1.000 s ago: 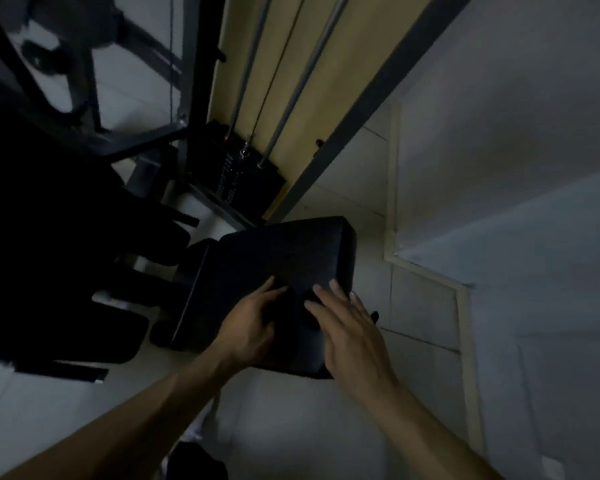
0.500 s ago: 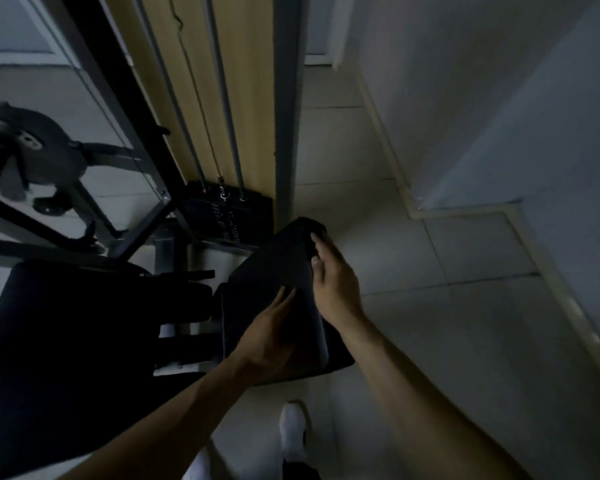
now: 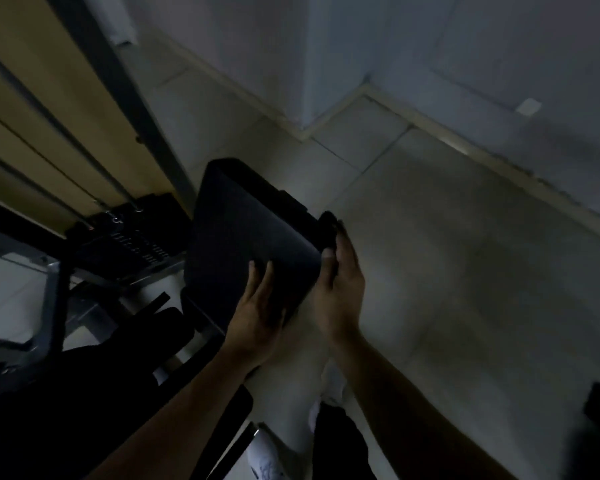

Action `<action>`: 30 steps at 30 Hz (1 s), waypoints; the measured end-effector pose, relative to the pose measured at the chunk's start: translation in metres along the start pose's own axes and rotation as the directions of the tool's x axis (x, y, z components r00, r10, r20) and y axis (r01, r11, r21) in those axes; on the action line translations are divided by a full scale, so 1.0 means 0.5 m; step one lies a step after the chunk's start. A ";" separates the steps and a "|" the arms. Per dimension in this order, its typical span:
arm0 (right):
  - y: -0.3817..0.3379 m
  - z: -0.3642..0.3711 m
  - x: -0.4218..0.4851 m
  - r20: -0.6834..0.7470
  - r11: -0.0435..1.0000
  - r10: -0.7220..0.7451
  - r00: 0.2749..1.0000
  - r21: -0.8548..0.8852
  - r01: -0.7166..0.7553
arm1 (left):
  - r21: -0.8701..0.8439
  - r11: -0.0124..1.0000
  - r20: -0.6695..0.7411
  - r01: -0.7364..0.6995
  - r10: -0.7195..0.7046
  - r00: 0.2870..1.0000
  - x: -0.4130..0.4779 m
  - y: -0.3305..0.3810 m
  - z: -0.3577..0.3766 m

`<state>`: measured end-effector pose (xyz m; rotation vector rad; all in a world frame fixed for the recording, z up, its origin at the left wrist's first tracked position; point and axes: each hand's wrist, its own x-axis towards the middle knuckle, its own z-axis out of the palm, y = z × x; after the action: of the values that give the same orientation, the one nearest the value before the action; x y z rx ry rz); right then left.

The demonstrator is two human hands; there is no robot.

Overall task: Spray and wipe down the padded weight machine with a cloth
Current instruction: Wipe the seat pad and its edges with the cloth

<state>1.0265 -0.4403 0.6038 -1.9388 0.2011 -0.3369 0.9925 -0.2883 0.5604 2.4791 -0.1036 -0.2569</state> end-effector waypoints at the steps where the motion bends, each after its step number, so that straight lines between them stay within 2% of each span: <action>1: 0.005 0.006 -0.017 -0.061 0.998 0.027 0.998 0.055 -0.024 | 0.022 1.000 -0.012 -0.006 0.006 1.000 -0.007 -0.007 0.003; 5: 0.044 0.056 -0.063 -0.178 0.969 0.170 0.969 0.209 -0.131 | -0.062 0.993 -0.066 0.098 -0.102 0.993 -0.019 -0.026 0.034; 7: 0.097 0.087 -0.103 -0.208 0.971 0.210 0.955 0.156 -0.180 | -0.030 0.992 -0.032 0.124 -0.125 0.992 -0.013 -0.045 0.054; 10: 0.166 0.123 -0.183 -0.095 0.952 0.301 0.949 0.081 -0.294 | -0.064 0.971 0.035 0.231 -0.230 0.973 0.010 -0.065 0.076; 12: 0.165 0.120 -0.213 -0.025 0.908 0.399 0.917 0.151 -0.391 | -0.017 0.938 0.045 0.346 -0.345 0.938 0.028 -0.075 0.082; 14: 0.136 0.111 -0.191 -0.067 0.846 0.488 0.870 0.282 -0.453 | -0.055 0.899 0.053 0.435 -0.433 0.900 0.038 -0.079 0.079; 16: 0.093 0.090 -0.143 -0.189 0.832 0.504 0.842 0.367 -0.416 | -0.064 0.891 0.108 0.449 -0.441 0.891 0.030 -0.074 0.062; 18: 0.052 0.067 -0.114 -0.283 0.857 0.408 0.868 0.447 -0.257 | -0.078 0.865 0.130 0.496 -0.485 0.865 0.019 -0.072 0.058; 20: 0.043 0.072 -0.122 -0.303 0.893 0.294 0.907 0.425 -0.148 | -0.217 0.776 0.146 0.592 -0.573 0.806 0.003 -0.084 0.059; 22: 0.075 0.099 -0.160 -0.272 0.921 0.254 0.928 0.360 -0.147 | -0.299 0.759 0.140 0.578 -0.565 0.813 -0.008 -0.103 0.071; 24: 0.135 0.145 -0.218 -0.221 0.920 0.338 0.915 0.281 -0.273 | -0.296 0.764 0.149 0.573 -0.556 0.818 -0.007 -0.127 0.092; 26: 0.201 0.192 -0.291 -0.158 0.875 0.470 0.868 0.213 -0.435 | -0.222 0.788 0.167 0.575 -0.550 0.818 -0.003 -0.137 0.104; 29: 0.258 0.237 -0.364 0.035 0.710 0.682 0.731 0.210 -0.672 | -0.255 0.796 0.207 0.549 -0.509 0.835 -0.005 -0.134 0.116; 30: 0.262 0.234 -0.363 0.053 0.682 0.707 0.705 0.212 -0.700 | -0.274 0.790 0.209 0.549 -0.508 0.836 -0.008 -0.135 0.119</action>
<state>0.8953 -0.3339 0.4158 -1.4927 0.8776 0.1312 0.9769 -0.2694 0.4735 2.1072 0.5573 -0.6154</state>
